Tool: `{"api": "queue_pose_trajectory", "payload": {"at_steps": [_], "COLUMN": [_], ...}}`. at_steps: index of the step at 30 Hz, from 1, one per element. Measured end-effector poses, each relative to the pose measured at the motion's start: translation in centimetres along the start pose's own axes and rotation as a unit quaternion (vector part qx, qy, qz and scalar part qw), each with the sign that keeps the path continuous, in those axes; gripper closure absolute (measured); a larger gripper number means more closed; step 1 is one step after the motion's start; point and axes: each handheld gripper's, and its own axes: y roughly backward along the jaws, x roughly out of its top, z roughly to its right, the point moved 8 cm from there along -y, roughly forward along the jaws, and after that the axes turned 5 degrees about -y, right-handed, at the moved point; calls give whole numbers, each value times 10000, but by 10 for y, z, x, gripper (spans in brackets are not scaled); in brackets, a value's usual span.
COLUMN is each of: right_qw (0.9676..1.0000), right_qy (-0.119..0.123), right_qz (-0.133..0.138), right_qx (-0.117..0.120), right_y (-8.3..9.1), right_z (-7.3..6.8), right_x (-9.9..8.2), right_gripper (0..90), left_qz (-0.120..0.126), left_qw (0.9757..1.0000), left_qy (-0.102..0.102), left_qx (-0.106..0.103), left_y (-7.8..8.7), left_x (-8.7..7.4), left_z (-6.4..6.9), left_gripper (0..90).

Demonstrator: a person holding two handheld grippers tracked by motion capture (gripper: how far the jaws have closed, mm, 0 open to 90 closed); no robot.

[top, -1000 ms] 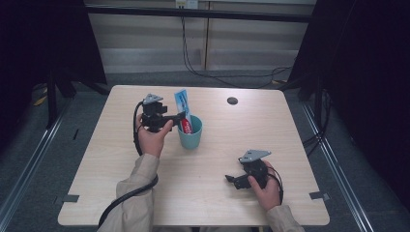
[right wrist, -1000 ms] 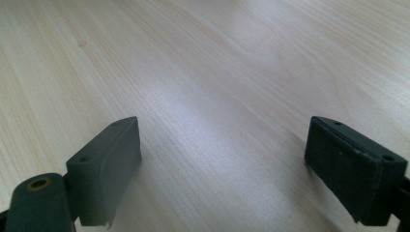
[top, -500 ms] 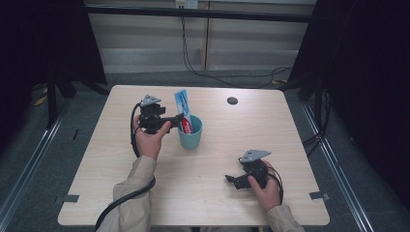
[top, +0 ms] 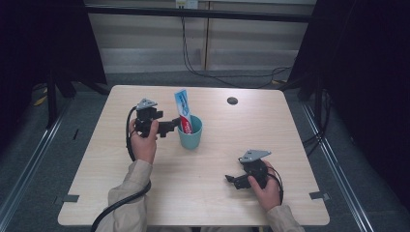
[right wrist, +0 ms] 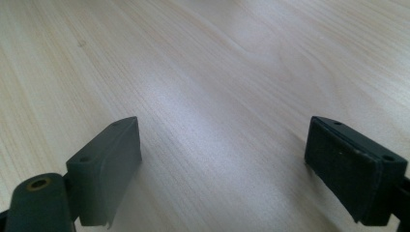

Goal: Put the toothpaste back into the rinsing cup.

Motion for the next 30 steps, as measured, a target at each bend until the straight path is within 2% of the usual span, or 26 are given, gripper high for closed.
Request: {"api": "queue_pose_trajectory", "payload": {"at_steps": [3, 12, 25, 30], "right_qw": [10000, 10000, 10000, 10000], "right_qy": [1, 8, 10, 9], "right_qz": [0, 1, 2, 2], "right_qx": [-2, -1, -2, -1], "right_y": [0, 0, 0, 0], "right_z": [0, 0, 0, 0], "right_x": [0, 0, 0, 0], "right_gripper": [124, 124, 124, 123], "left_qz": [-45, -76, -92, -191], "left_qw": [10000, 10000, 9999, 9998], "left_qy": [-31, 53, 2, -25], "left_qx": [7, -38, -52, -77], "left_y": [3, 11, 25, 28], "left_x": [-4, -16, -29, -39], "left_z": [-2, -6, -12, -15], "left_gripper": [160, 161, 161, 162]}}
